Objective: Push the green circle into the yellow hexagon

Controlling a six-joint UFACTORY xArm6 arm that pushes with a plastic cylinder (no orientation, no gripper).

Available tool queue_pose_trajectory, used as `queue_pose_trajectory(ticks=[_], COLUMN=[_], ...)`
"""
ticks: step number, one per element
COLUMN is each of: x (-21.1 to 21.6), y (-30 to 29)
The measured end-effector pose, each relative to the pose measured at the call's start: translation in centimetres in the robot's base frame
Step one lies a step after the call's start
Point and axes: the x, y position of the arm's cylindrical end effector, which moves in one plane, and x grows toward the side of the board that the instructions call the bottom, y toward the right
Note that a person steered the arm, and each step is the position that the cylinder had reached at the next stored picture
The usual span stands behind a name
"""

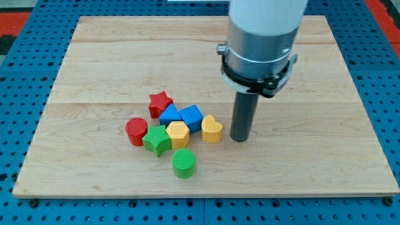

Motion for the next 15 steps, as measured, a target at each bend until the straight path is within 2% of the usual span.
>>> queue_pose_trajectory(ticks=[2, 3, 4, 6, 7, 8, 9, 10, 11, 12, 13, 15], x=[0.6, 5.8, 9.7, 7.8, 7.1, 9.0, 8.2, 5.5, 5.3, 6.6, 4.7, 3.1], y=[-1.1, 3.9, 0.9, -13.4, -12.9, -11.7, -9.4, -9.0, -8.8, -12.2, -16.4, -14.5])
